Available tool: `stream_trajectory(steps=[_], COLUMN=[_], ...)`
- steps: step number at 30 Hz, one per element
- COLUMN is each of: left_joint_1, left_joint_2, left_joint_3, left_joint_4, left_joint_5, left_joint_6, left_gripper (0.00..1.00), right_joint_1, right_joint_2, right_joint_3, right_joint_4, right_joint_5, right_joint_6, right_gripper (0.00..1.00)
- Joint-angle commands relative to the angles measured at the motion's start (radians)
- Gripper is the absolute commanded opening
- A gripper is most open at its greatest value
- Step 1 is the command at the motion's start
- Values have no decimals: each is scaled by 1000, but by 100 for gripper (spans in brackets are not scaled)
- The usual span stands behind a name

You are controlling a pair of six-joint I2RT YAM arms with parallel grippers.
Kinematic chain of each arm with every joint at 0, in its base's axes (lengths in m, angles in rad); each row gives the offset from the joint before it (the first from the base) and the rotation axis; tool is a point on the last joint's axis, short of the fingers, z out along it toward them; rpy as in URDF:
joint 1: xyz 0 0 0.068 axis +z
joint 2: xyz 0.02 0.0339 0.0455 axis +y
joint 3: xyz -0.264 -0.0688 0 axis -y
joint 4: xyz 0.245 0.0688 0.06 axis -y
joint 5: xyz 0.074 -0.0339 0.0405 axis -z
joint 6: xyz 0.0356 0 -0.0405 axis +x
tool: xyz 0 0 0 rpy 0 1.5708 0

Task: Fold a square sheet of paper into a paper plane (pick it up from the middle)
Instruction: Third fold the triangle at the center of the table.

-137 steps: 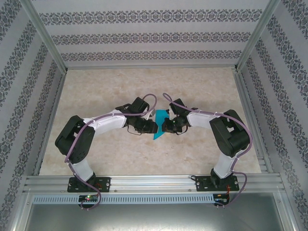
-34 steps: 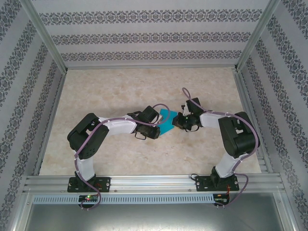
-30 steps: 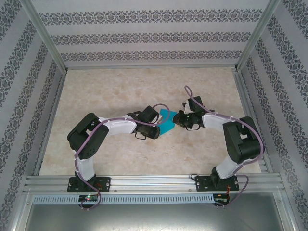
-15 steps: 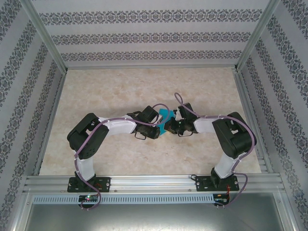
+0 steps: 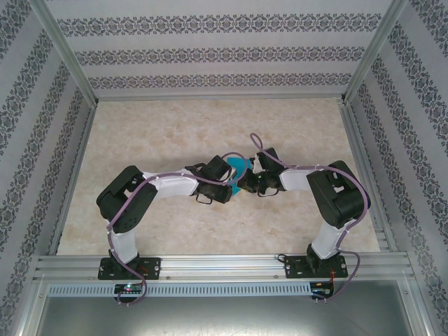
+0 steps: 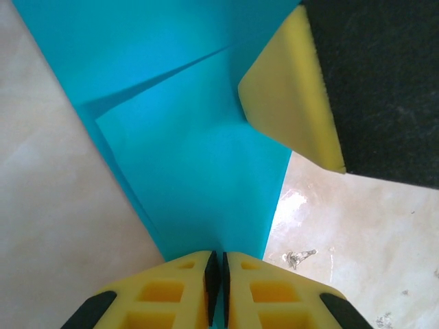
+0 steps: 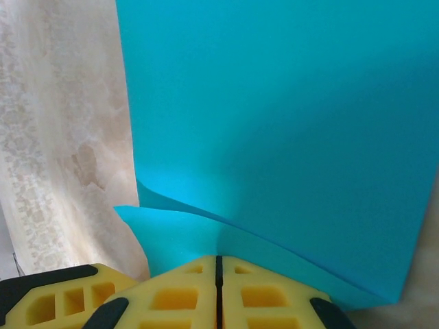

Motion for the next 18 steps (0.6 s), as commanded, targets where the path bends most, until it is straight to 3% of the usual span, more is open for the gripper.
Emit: stream_trajectory(steps=[1, 18], left_joint_1=[-19, -82], left_joint_2=[44, -27], left_joint_3=[-91, -117], left_joint_4=[-289, -351], left_joint_5=[-119, -193], left_joint_6=[25, -8], left_gripper=[17, 18], right_joint_1=[-22, -34], right_joint_2=[51, 65], right_joint_3=[-14, -19], right_joint_4=[-105, -127], right_joint_5=[127, 144], right_joint_6=[-38, -64], right_gripper=[9, 8])
